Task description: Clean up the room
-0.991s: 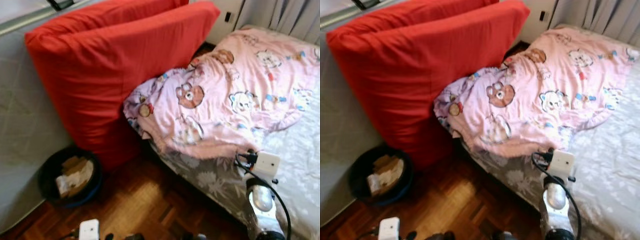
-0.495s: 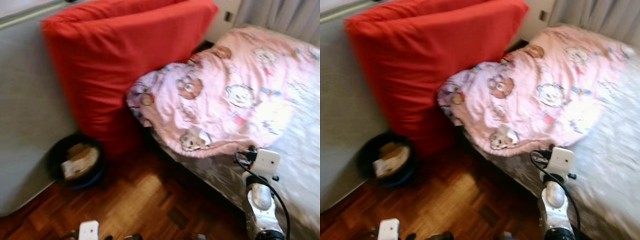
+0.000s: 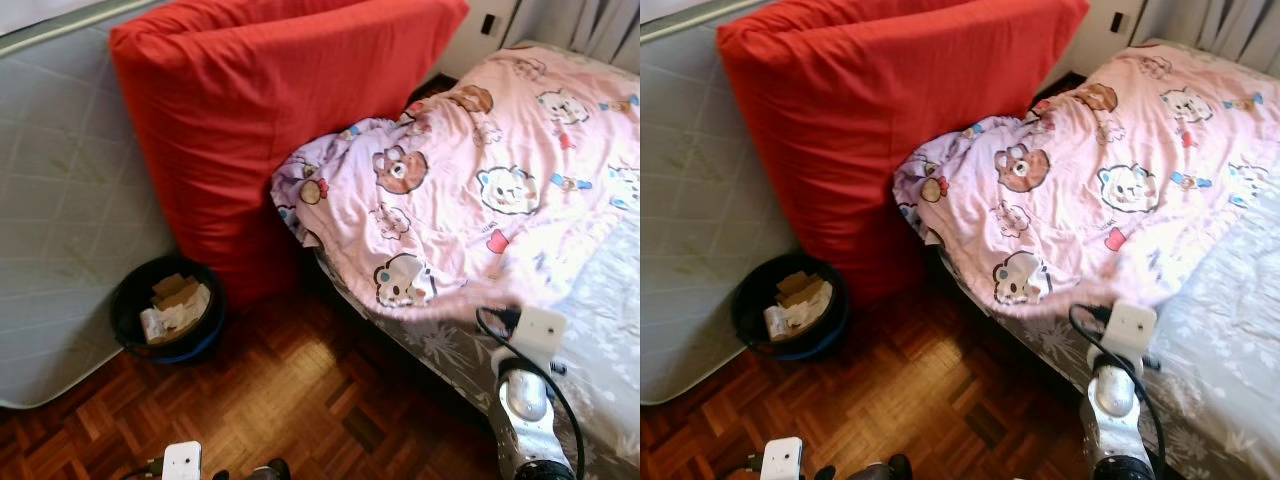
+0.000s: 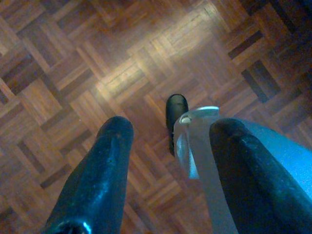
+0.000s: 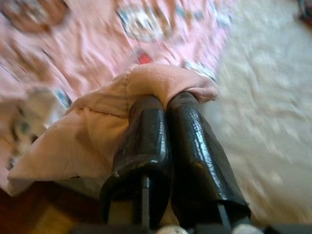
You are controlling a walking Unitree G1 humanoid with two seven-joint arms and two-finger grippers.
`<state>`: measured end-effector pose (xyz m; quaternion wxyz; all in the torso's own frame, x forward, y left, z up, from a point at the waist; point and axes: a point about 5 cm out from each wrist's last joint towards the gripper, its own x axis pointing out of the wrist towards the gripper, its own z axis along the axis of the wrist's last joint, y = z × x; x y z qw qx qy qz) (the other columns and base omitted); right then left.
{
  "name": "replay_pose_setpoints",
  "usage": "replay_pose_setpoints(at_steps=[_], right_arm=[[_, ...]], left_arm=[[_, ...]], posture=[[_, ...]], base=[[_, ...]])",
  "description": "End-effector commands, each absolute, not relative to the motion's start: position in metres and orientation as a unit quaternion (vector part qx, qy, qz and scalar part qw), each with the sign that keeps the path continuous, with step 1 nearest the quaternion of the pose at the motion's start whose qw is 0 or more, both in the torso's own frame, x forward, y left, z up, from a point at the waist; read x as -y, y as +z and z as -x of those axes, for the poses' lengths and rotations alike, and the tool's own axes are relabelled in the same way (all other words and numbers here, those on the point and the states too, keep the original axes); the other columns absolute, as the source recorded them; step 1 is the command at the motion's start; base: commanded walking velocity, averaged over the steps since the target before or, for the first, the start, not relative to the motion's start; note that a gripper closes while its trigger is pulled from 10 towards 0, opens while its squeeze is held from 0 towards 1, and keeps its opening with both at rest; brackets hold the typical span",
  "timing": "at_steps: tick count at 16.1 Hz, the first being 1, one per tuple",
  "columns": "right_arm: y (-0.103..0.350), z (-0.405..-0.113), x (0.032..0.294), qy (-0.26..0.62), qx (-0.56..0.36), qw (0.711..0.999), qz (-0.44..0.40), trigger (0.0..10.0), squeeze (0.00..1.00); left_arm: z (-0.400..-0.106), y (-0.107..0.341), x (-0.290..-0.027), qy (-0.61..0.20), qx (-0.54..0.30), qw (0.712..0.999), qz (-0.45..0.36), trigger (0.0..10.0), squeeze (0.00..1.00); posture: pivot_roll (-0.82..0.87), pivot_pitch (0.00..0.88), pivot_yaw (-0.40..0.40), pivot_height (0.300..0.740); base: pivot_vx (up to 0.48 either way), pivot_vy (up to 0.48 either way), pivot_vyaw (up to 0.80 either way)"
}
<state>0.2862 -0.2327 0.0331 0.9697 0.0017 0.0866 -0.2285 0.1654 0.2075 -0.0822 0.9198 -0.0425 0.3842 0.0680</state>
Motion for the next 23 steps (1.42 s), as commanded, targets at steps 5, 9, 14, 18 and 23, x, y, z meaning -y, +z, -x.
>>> replay_pose_setpoints(at_steps=[5, 9, 14, 18, 23], right_arm=[[-0.011, -0.256, 0.242, -0.259, -0.233, 0.937, -0.024, 10.0, 0.00], [-0.044, -0.227, 0.236, -0.247, -0.330, 0.909, -0.059, 10.0, 0.00], [-0.064, -0.201, 0.235, -0.227, -0.384, 0.892, -0.078, 10.0, 0.87], [-0.071, -0.191, 0.231, -0.210, -0.400, 0.888, -0.085, 10.0, 0.00], [-0.077, -0.181, 0.222, -0.175, -0.399, 0.892, -0.123, 10.0, 0.00]], left_arm=[[-0.155, -0.087, -0.207, 0.071, -0.402, 0.912, 0.038, 10.0, 0.00], [-0.158, -0.086, -0.208, 0.072, -0.402, 0.912, 0.038, 10.0, 0.00], [-0.158, -0.086, -0.211, 0.074, -0.402, 0.912, 0.037, 10.0, 0.00], [-0.158, -0.086, -0.211, 0.072, -0.401, 0.912, 0.036, 10.0, 0.00], [-0.161, -0.085, -0.209, 0.072, -0.400, 0.913, 0.041, 10.0, 0.00]], posture=[[0.00, 0.176, 0.016, 0.740], [0.00, 0.175, 0.015, 0.740], [0.00, 0.171, 0.016, 0.740], [0.00, 0.168, 0.020, 0.740], [-0.01, 0.163, 0.020, 0.740]], base=[[0.000, 0.000, 0.00], [0.000, 0.000, 0.00], [0.000, 0.000, 0.00], [0.000, 0.000, 0.00], [0.000, 0.000, 0.00]])
